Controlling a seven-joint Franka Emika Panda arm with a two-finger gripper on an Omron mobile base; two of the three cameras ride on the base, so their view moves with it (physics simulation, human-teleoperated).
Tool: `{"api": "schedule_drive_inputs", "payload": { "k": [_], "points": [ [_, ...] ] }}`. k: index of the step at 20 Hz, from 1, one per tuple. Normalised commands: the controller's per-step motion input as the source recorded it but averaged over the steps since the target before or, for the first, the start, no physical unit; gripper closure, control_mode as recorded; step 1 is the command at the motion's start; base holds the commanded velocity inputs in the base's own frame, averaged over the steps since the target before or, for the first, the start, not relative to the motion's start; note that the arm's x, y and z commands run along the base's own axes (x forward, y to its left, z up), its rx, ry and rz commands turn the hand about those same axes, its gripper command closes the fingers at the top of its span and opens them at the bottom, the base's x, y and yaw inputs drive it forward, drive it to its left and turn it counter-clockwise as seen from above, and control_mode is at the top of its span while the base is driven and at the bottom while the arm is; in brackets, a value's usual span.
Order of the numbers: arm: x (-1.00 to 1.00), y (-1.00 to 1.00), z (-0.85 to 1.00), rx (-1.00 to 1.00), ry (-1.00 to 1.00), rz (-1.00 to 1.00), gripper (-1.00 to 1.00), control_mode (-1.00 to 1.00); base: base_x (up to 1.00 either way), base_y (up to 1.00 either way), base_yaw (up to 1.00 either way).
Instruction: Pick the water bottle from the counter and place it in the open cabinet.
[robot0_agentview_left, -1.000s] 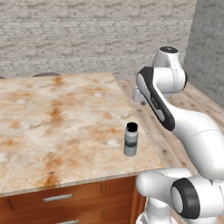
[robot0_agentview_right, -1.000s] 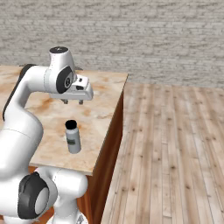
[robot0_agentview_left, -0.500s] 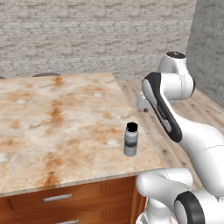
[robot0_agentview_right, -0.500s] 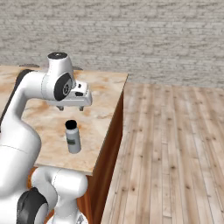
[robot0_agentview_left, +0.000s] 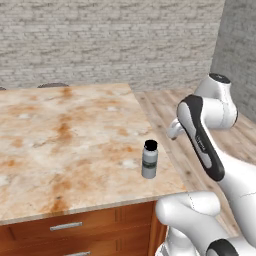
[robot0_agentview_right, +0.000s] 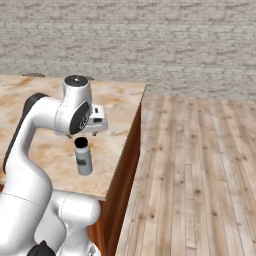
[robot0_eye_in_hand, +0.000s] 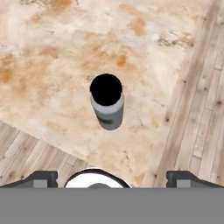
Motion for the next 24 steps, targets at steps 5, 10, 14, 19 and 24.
{"api": "schedule_drive_inputs", "payload": {
  "k": [5, 10, 14, 19, 24],
  "points": [
    [-0.01, -0.12, -0.29, 0.03, -0.03, 0.30, -1.00, -1.00, 0.00, 0.00, 0.00],
    [-0.04, -0.23, -0.26, 0.07, -0.11, 0.27, -1.00, -1.00, 0.00, 0.00, 0.00],
    [0.00, -0.20, -0.20, 0.11, -0.15, 0.22, -1.00, -1.00, 0.00, 0.00, 0.00],
    [0.00, -0.05, -0.15, 0.11, -0.15, 0.17, -1.00, -1.00, 0.00, 0.00, 0.00],
    [0.00, 0.00, -0.10, 0.11, -0.16, 0.12, -1.00, -1.00, 0.00, 0.00, 0.00]
  ]
}}
